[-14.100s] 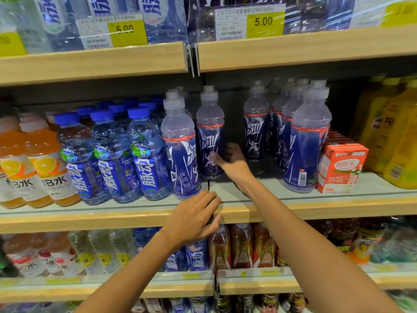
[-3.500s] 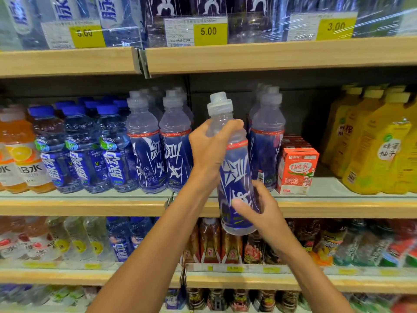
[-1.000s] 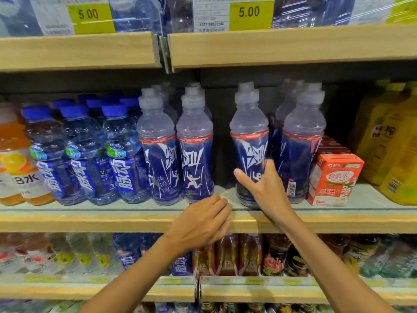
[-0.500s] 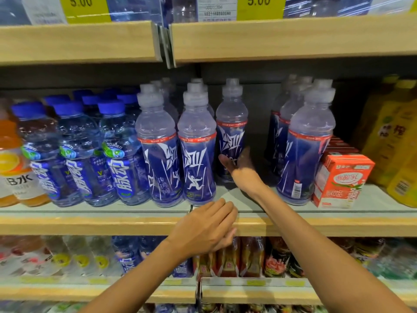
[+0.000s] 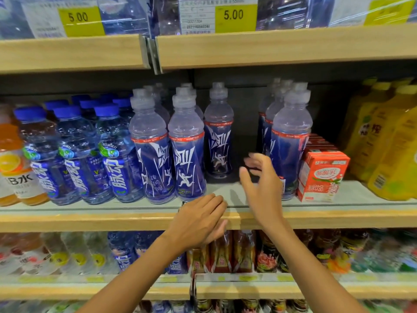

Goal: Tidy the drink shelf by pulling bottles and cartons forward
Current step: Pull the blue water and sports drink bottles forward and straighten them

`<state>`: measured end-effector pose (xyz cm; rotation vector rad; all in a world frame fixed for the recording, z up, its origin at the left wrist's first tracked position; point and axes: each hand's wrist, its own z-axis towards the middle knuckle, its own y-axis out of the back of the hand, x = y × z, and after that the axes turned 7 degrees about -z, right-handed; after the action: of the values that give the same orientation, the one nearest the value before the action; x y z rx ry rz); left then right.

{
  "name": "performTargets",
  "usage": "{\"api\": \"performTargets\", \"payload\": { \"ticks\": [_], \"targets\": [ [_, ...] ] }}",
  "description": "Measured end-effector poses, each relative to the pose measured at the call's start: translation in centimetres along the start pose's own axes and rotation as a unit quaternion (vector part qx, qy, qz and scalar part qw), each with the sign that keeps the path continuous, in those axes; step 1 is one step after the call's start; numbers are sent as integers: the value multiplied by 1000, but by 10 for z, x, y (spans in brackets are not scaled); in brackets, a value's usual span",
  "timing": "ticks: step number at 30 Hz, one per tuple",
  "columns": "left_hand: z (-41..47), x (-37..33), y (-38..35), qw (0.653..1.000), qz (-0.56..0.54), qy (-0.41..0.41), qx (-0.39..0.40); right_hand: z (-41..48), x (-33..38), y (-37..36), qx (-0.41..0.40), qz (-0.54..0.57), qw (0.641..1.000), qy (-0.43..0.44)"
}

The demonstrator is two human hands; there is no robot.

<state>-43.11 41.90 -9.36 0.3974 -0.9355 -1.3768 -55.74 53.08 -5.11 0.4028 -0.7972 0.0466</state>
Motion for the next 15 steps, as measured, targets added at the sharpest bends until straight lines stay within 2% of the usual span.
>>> {"api": "performTargets", "payload": {
  "ticks": [2, 4, 10, 15],
  "targets": [
    [7, -6, -3, 1000, -4, 16, -2, -13, -5, 25, -112, -35, 991, 59],
    [16, -12, -7, 1000, -9, 25, 4, -13, -10, 41, -166, -70, 981, 68],
    [24, -15, -12, 998, -6, 46, 39, 10, -10, 39, -154, -123, 980, 36],
    [23, -16, -10, 997, -9, 51, 50, 28, -7, 27, -184, -174, 967, -17]
  ]
}}
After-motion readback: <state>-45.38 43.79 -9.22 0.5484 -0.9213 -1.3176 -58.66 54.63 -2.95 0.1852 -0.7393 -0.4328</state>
